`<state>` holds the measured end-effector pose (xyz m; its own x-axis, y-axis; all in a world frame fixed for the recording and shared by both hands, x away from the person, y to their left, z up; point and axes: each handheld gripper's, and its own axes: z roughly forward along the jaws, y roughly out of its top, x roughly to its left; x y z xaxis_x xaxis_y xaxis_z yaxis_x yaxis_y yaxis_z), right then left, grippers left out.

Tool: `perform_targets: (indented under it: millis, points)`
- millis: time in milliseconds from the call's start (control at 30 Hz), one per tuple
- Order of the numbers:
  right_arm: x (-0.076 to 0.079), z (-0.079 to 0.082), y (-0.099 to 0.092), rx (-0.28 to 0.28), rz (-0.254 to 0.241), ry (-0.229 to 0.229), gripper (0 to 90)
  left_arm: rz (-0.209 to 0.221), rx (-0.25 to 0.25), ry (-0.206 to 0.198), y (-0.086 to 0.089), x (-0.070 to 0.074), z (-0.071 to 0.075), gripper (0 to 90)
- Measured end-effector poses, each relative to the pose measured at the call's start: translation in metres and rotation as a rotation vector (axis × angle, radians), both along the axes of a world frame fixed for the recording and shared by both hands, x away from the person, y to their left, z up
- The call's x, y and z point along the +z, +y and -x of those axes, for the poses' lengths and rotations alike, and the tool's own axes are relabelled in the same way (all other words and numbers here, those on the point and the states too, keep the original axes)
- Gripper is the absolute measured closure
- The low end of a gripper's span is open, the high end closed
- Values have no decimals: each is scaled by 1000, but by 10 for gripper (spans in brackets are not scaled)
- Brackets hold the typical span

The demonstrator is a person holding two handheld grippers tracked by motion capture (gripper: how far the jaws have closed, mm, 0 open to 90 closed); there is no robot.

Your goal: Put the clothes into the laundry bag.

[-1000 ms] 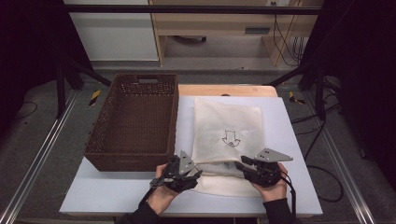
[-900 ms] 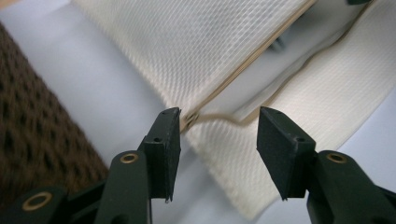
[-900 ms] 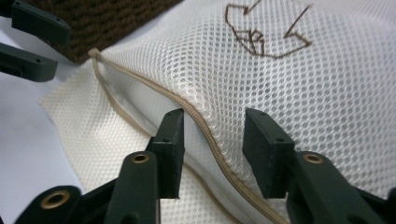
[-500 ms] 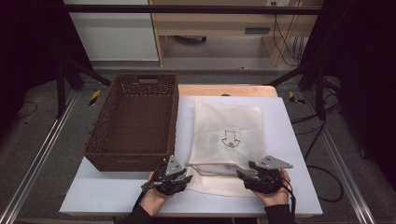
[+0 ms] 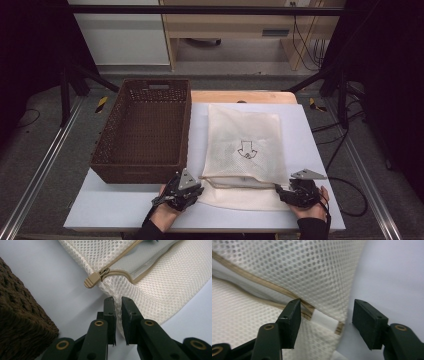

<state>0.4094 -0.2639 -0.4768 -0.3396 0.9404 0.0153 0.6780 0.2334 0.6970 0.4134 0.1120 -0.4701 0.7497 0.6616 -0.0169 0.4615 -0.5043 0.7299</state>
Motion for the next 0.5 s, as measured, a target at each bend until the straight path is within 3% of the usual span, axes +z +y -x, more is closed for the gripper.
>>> perform_targets:
  millis: [133, 233, 367, 500]
  points:
    - [-1, -2, -3, -4, -8, 0, 405, 1, 6, -8, -1, -1, 1, 781]
    - [2, -1, -2, 6, 1, -10, 394, 24, 13, -22, 3, 2, 1, 685]
    - [11, 4, -4, 32, -56, -60, 337, 51, 19, -52, 12, 10, 6, 511]
    - [22, 9, -2, 61, -86, -125, 304, 67, 31, -78, 22, 20, 9, 412]
